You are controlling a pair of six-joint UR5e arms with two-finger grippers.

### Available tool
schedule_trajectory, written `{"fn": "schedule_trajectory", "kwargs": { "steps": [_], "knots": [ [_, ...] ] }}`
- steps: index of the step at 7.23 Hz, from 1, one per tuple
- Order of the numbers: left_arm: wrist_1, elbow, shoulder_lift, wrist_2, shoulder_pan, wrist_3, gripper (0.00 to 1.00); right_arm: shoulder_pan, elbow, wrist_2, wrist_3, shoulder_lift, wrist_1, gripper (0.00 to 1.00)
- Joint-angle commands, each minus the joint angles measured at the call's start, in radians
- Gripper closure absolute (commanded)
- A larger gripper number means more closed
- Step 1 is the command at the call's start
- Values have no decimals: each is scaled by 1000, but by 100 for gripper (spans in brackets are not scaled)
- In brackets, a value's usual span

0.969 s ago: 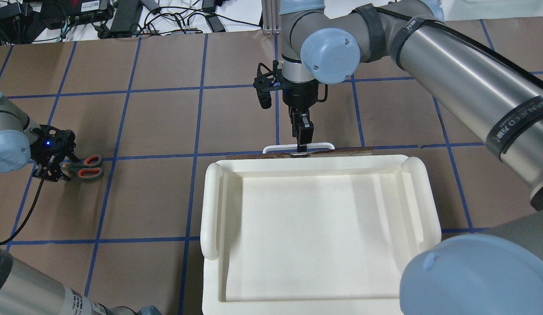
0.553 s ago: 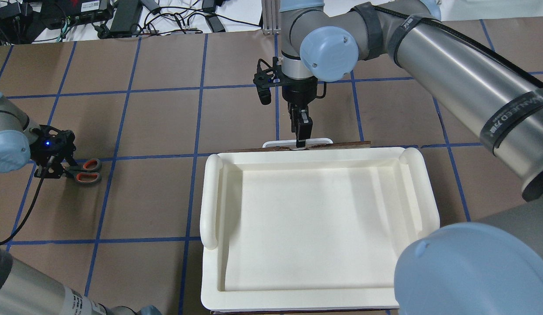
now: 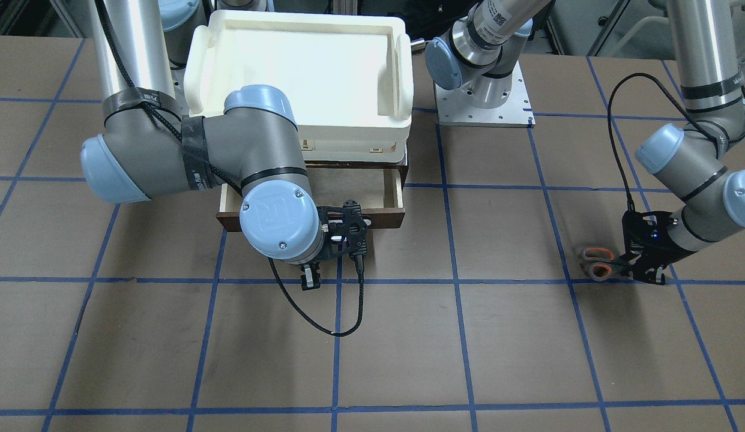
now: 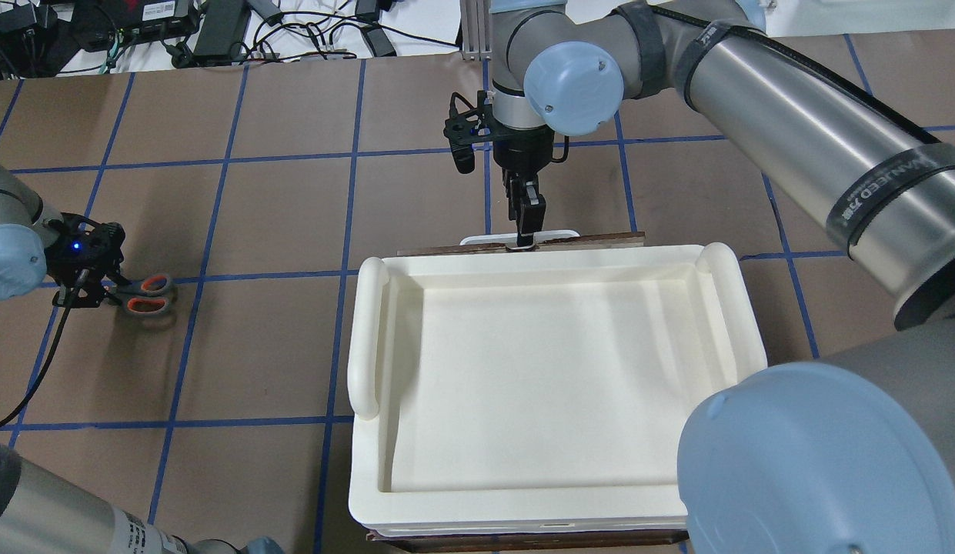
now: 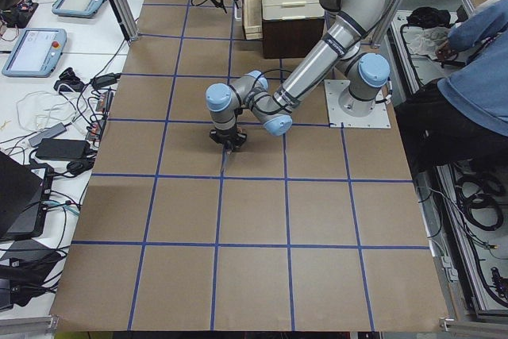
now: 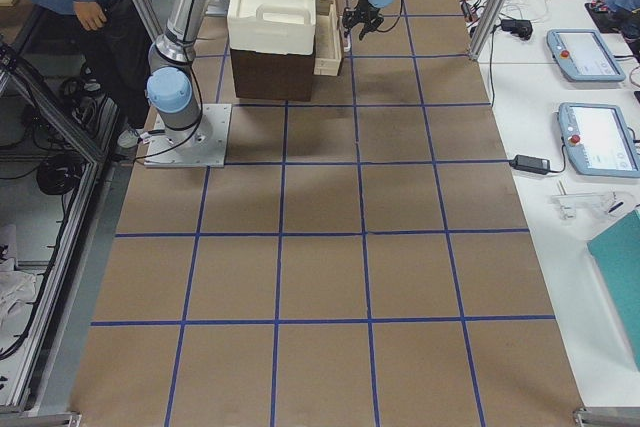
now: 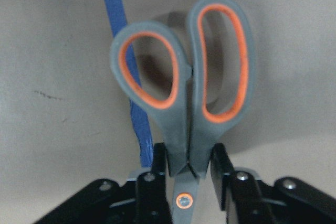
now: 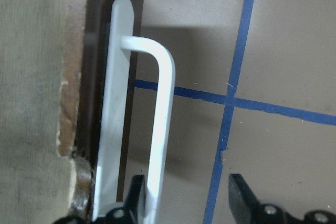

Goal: Place scissors in drawer with both arms

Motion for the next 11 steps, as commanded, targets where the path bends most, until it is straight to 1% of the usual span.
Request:
{"fn": "schedule_trajectory", "kwargs": {
  "steps": [1,3,5,7,10,11],
  "knots": [
    [5,5,12,-2,-8,-10,100,-1,-5,2,-11,6,-22,39],
    [-27,49,43,-2,-21,-18,100,-6,-28,2,-11,17,-25,40],
    [-71,74,71,-2,-37,-32,100,-15,-29,2,-12,21,-43,40],
    [-177,132,106,-17,-87,-94,100,-20,-38,2,-19,21,-63,40],
    [-260,148,163,-25,-141,-127,100,-24,-71,2,-20,38,-66,40],
    [-305,173,181,-25,-149,-128,100,-24,-77,2,-20,41,-69,40]
  ]
}}
